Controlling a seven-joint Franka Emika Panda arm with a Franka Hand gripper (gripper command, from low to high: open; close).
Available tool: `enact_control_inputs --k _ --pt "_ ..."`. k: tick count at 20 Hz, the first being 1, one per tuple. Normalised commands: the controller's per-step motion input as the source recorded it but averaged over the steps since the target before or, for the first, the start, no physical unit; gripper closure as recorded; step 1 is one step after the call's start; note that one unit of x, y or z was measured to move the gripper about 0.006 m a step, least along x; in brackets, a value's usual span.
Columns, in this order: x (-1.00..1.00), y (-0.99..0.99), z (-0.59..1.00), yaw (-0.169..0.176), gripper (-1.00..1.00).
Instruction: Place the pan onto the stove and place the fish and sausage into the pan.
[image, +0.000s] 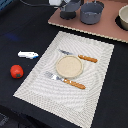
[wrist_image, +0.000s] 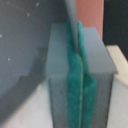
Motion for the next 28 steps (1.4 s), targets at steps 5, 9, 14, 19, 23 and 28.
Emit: enact_control_inputs --k 5,9,14,19,23,28 --pt "0.03 0.36 -0.23 0.001 1.0" --pt "0.13 0.28 -0.21 0.0 1.0" --pt "-0.01 0.09 -0.12 0.0 -1.0" --pt "-0.29 0.0 0.01 0.003 -1.0" --pt "-0.28 0.0 0.31 0.001 -1.0" --pt "-0.17 -0.06 0.96 -0.025 -1.0"
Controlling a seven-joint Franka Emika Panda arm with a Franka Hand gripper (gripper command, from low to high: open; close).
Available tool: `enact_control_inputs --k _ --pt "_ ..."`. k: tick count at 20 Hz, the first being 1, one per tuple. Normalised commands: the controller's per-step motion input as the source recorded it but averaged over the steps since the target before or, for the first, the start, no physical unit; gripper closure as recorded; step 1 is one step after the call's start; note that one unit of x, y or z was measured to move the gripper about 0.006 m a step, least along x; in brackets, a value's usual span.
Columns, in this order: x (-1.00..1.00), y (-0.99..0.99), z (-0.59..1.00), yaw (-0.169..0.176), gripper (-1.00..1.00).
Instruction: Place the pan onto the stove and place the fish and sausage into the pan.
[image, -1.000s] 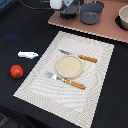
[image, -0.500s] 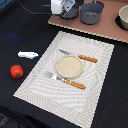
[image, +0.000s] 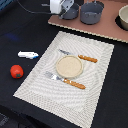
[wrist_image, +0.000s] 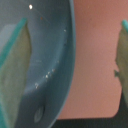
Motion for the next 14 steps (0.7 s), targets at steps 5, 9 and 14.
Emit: enact_control_inputs --k 5,9,14 --pt "-0.04 -0.63 0.83 -0.029 -1.0" --pt "0.0 -0.95 0.41 -0.006 -1.0" --pt "0.0 -1.0 0.08 0.0 -1.0"
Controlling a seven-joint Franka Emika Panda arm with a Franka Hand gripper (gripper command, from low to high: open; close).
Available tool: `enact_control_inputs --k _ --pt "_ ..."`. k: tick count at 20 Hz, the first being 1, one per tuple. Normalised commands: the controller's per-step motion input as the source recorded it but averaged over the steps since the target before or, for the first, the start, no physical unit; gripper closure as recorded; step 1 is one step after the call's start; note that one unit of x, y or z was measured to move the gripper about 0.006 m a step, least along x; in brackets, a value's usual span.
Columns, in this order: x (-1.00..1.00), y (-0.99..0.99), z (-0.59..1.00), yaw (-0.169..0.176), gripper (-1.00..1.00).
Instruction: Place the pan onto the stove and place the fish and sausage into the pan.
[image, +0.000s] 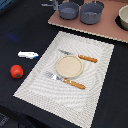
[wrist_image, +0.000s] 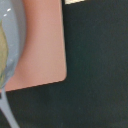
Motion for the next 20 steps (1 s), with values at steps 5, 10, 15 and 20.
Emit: enact_control_inputs --k 5,10,15,20 --pt "0.0 -1.0 -0.02 0.0 -1.0" --pt "0.0 -1.0 -0.09 0.0 -1.0" --pt "-0.08 -0.99 -0.24 0.0 -1.0" --pt "-0.32 -0.76 -0.45 0.014 -1.0"
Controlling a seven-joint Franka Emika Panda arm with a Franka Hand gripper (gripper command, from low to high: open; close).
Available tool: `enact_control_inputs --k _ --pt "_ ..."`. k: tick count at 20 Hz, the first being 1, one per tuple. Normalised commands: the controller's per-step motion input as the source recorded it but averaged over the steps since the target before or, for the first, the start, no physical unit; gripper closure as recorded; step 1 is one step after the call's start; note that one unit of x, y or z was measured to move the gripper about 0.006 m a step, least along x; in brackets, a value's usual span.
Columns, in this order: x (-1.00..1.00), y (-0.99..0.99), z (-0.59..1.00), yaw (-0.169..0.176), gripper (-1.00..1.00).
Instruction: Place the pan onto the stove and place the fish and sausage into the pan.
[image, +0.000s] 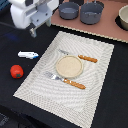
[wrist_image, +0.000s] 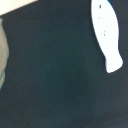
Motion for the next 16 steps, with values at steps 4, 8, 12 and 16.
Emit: enact_control_inputs --k 4,8,12,16 --pt "-0.36 -0.45 -0.33 0.047 -1.0" --pt "-0.35 -0.14 -0.22 0.113 -1.0" --pt "-0.33 -0.11 -0.22 0.139 -1.0" --pt "-0.22 -0.09 -0.35 0.113 -1.0"
